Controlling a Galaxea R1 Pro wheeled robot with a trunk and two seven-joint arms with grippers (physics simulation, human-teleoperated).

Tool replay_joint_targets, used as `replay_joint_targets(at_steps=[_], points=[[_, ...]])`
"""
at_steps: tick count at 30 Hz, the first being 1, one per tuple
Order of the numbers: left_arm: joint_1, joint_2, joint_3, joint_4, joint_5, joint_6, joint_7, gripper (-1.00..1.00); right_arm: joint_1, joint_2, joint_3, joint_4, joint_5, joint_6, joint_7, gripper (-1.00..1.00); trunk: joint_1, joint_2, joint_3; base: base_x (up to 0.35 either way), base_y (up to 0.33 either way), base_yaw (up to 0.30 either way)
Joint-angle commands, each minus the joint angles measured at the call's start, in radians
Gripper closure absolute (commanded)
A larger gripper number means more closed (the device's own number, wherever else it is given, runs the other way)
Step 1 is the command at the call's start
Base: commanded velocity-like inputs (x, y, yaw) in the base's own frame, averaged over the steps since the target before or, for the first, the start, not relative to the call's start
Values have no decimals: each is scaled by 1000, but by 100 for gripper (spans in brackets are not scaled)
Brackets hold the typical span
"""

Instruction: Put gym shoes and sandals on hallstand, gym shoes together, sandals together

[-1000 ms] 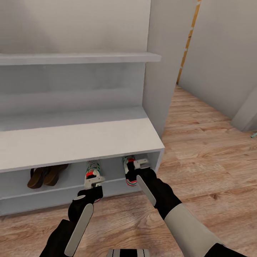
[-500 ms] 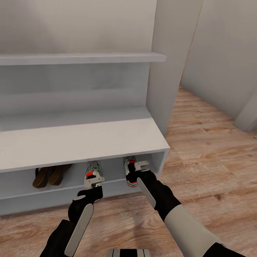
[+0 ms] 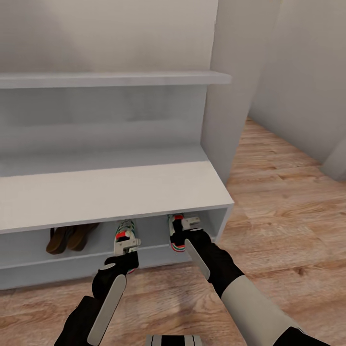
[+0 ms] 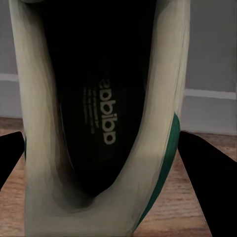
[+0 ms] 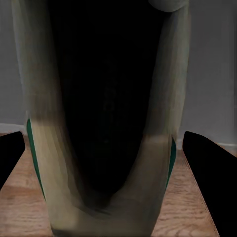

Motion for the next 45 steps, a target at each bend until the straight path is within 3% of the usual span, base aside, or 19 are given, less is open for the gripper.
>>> replay_joint_targets(at_steps=[1,45], points=[[0,0,0,0,0,0,-1,100,0,0,0,0,0,0,-1,100,0,0,0,283,0,2],[0,2,-1,1,-2,-1,-1,100,-1,0,-2,0,-1,0,5,100,0,0,0,54,1,0]])
